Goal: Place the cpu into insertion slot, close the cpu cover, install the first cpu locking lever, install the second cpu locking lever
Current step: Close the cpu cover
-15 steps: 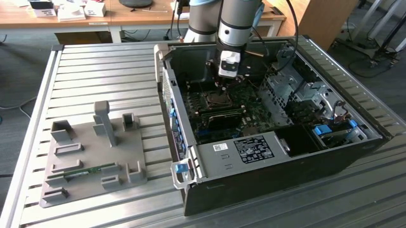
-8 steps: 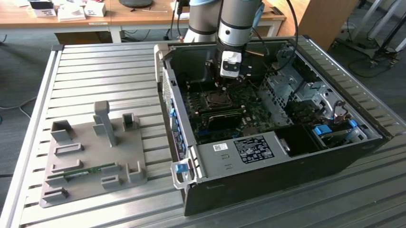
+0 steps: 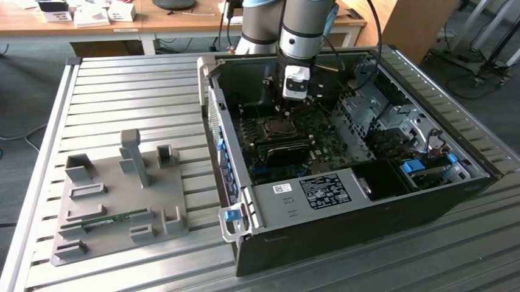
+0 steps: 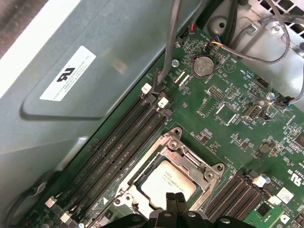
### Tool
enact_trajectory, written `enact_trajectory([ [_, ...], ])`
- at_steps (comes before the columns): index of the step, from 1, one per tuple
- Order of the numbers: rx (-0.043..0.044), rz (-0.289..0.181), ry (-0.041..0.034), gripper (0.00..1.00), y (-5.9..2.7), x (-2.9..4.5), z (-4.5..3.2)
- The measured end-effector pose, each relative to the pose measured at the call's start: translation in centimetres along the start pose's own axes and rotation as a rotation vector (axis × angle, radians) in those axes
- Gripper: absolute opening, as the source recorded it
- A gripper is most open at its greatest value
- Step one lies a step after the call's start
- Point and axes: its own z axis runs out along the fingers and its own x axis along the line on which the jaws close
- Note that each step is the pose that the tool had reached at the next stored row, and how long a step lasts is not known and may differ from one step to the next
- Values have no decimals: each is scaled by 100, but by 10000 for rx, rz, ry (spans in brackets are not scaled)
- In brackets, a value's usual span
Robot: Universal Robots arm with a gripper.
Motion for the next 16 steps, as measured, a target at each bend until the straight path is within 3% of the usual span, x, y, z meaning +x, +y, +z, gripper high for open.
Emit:
enact_trajectory([
  [16,-3,-219,-1,11,0,0,2],
])
